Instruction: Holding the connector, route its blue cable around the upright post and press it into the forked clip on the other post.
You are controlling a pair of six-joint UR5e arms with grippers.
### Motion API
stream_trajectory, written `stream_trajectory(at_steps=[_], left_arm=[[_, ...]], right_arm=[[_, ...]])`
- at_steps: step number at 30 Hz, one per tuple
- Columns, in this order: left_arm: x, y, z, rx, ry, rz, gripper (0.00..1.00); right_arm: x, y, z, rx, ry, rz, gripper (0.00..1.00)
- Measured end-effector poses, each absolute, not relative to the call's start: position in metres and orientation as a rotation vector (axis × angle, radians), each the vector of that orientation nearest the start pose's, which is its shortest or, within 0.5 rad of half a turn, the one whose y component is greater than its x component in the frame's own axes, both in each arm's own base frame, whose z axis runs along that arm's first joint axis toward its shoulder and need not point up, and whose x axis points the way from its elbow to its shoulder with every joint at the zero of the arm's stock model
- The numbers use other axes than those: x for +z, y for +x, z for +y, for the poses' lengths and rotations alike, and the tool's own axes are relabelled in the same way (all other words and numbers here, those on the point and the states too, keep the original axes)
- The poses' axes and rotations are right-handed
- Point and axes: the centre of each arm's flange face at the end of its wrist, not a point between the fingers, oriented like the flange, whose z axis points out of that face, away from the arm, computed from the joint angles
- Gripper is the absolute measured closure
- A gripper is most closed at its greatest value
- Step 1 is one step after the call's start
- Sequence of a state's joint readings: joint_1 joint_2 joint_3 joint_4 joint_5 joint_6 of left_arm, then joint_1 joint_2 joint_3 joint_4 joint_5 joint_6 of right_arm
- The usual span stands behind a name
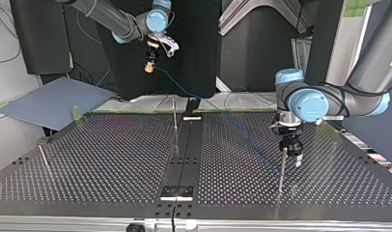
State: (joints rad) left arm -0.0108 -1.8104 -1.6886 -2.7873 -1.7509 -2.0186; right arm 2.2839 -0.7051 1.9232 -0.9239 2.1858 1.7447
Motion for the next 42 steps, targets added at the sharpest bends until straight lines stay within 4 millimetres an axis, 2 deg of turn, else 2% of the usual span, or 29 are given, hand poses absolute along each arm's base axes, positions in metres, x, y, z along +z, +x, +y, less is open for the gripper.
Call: stream_trajectory(at_steps=[7, 11, 17, 33, 38, 42], left_arm=[[0.338, 0.565, -0.122, -0.218, -0.478, 1.504, 0.00], [0.338, 0.565, -0.122, -0.218, -0.479, 1.504, 0.00], [0.338, 0.565, -0.122, -0.218, -0.478, 1.504, 0.00], [0.338, 0.564, -0.123, -0.216, -0.478, 1.506, 0.00], [0.338, 0.564, -0.121, -0.211, -0.483, 1.505, 0.00], [0.338, 0.564, -0.120, -0.211, -0.484, 1.505, 0.00]], right_arm=[[-0.090, 0.360, -0.306, 1.068, 1.483, -1.362, 1.00], [-0.106, 0.349, -0.300, 1.049, 1.489, -1.368, 1.00], [-0.123, 0.353, -0.311, 1.077, 1.457, -1.366, 1.00], [-0.174, 0.355, -0.356, 1.156, 1.414, -1.318, 1.00], [-0.191, 0.356, -0.361, 1.173, 1.435, -1.297, 1.00], [-0.210, 0.355, -0.356, 1.168, 1.479, -1.287, 1.00]])
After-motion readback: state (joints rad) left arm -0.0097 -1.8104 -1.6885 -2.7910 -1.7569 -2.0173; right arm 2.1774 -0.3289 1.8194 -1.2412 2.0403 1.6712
